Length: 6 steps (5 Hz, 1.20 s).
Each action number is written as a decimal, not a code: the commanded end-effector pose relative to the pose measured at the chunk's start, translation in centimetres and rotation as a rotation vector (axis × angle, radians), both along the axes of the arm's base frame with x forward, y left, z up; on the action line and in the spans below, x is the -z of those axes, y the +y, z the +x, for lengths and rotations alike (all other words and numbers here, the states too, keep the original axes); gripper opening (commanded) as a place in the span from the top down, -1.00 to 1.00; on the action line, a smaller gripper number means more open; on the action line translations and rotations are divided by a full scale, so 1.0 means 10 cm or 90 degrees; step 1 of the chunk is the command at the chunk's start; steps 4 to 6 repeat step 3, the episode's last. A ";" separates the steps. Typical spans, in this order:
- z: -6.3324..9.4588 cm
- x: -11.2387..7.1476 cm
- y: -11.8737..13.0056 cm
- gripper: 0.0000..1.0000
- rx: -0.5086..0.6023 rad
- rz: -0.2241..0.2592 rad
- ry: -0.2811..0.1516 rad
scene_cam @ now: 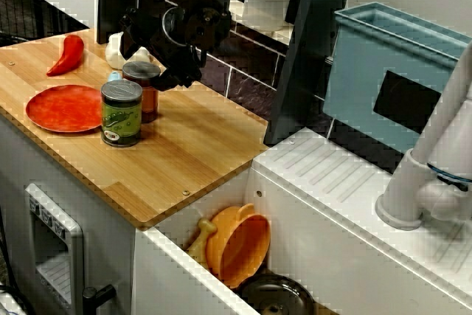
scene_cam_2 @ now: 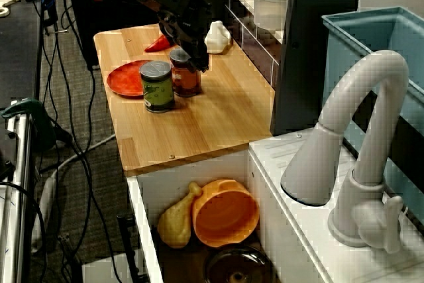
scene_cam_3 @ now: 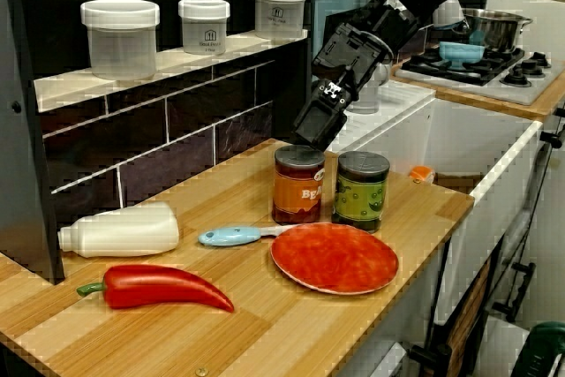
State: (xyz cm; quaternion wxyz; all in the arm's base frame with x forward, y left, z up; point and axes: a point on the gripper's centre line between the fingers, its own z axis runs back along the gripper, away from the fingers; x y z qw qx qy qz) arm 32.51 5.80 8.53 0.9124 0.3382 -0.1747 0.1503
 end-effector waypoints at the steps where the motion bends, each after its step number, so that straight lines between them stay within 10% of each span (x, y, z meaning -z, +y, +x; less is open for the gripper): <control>1: 0.07 -0.06 0.06 -1.00 0.002 0.006 -0.007; 6: 0.22 -0.11 0.31 -1.00 -0.023 0.011 -0.003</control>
